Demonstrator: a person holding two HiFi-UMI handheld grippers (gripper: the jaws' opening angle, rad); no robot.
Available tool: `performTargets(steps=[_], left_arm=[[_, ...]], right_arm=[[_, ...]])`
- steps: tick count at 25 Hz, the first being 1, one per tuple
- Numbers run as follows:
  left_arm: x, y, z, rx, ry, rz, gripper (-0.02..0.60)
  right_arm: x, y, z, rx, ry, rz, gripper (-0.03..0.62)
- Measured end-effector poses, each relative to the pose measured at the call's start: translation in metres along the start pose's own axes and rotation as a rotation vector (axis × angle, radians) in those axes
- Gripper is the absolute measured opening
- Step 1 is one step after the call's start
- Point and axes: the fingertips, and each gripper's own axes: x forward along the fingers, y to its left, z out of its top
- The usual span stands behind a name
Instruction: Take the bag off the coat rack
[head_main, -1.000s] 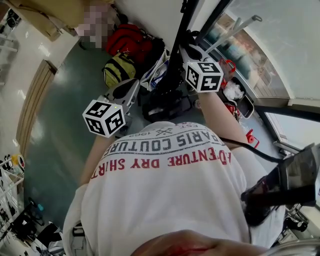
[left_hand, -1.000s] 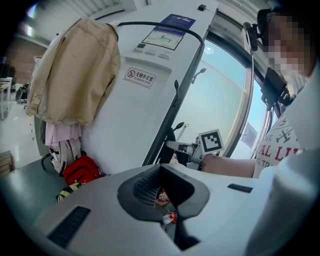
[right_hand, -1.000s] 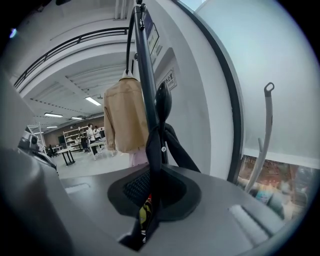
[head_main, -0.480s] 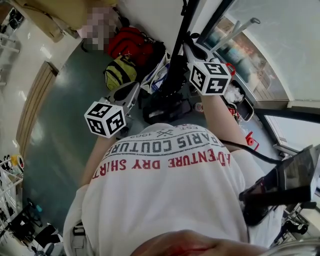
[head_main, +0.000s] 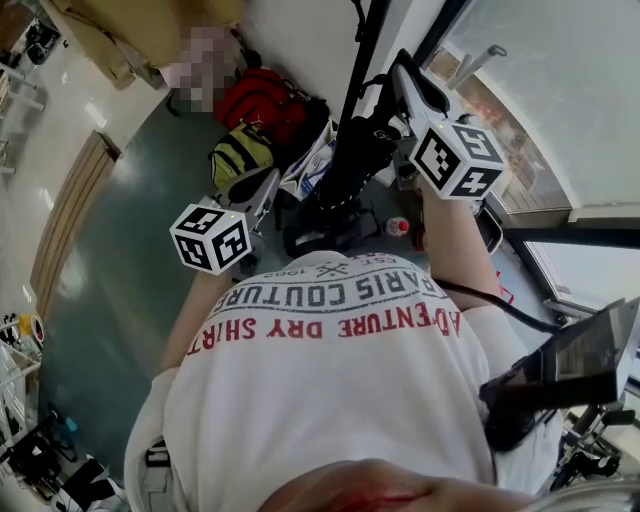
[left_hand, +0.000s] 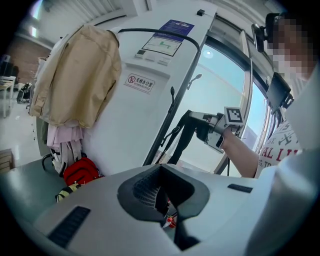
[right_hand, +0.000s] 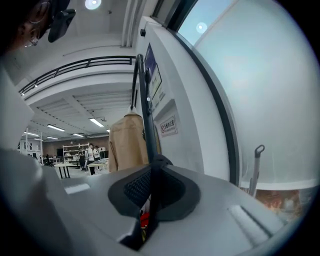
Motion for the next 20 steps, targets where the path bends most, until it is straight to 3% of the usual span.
performTargets(steps=[5,20], left_arm=[[-0.004,-0.023,0.002,0.015,-0.015,-0.020,0.002],[-0.034,-0.081,-0.024,0.019,-0.045,-0.019,0.002]], right_arm=[[-0.040,0.017,0.024,-0.016,-0.054,0.068,0.008],[-0.121,0.032,-0.052,0.094,0.076,0.120,0.008]])
